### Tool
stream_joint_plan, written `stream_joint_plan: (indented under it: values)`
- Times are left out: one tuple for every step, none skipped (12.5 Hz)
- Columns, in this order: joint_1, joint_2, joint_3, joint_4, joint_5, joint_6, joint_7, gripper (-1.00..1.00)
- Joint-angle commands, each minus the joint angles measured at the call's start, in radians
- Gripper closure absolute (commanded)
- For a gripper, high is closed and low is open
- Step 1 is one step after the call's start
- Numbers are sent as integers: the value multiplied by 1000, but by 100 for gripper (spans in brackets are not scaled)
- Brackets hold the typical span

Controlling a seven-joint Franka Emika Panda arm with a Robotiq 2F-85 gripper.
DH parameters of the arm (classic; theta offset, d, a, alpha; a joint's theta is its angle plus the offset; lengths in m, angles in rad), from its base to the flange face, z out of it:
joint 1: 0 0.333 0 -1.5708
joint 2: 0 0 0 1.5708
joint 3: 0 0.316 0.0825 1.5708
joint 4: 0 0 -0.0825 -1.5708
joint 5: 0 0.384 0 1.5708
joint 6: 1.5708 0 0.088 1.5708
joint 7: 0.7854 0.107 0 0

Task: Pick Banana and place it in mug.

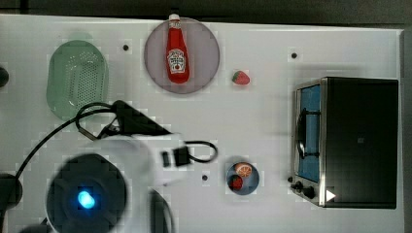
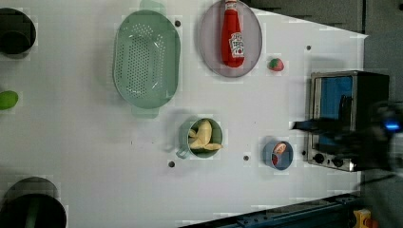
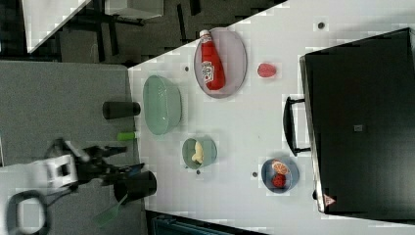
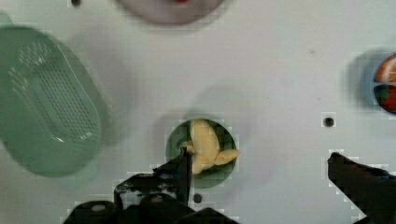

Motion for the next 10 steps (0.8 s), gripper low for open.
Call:
stream_joint_plan:
  values:
    - [-16,-46,-157,95,-14,-161,20,-100]
    - [-16,-44,-193,122,-39,-185,13,-100]
    - [-16,-42,-223,147,-77,-185,-9,-100]
    - [-17,-42,-246,164,-140,-195,-41,-100]
    - [-17,-43,-264,174,-193,-205,-63,-100]
    - [-17,-44,-271,178,-187,-218,-50,-100]
    - [-17,-42,-270,178,-175,-237,-18,-100]
    - [-17,-38,-267,178,-169,-257,13,-100]
    - [-16,-36,-265,178,-168,-273,28,-100]
    - [-15,-37,-264,178,-168,-273,28,-100]
